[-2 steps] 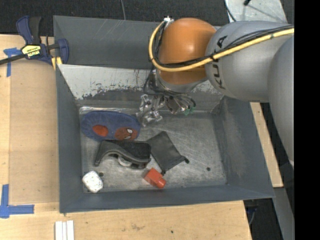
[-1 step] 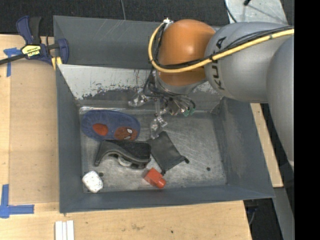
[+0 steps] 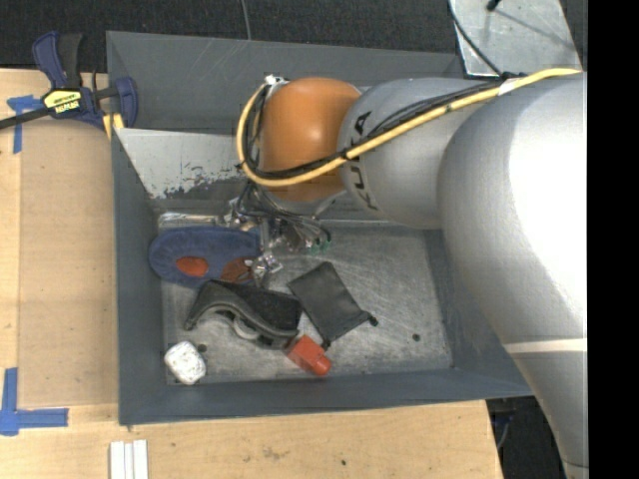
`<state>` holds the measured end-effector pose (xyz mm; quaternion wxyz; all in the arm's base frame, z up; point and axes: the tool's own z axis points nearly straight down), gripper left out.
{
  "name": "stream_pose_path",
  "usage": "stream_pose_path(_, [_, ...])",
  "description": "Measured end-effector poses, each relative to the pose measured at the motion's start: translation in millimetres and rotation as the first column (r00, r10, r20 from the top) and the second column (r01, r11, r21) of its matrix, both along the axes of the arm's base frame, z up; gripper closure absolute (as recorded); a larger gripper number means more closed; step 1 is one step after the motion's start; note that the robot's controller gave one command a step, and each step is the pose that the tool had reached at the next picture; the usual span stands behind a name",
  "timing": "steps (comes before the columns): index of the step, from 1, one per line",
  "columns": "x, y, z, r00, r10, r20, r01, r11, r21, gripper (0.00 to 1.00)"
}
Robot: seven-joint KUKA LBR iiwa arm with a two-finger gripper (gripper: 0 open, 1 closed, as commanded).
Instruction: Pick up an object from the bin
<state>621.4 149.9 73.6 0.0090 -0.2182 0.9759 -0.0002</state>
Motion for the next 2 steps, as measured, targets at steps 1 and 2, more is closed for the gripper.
stream_pose_path(1, [-0.1, -0.5, 2.5, 1.000, -0.002, -0.001, 0.002, 1.000, 0.001, 1.00])
stream_pose_path(2, [-4.8, -11.1, 178.1, 0.943, 0.333, -0.006, -0.333, 0.943, -0.004, 1.00])
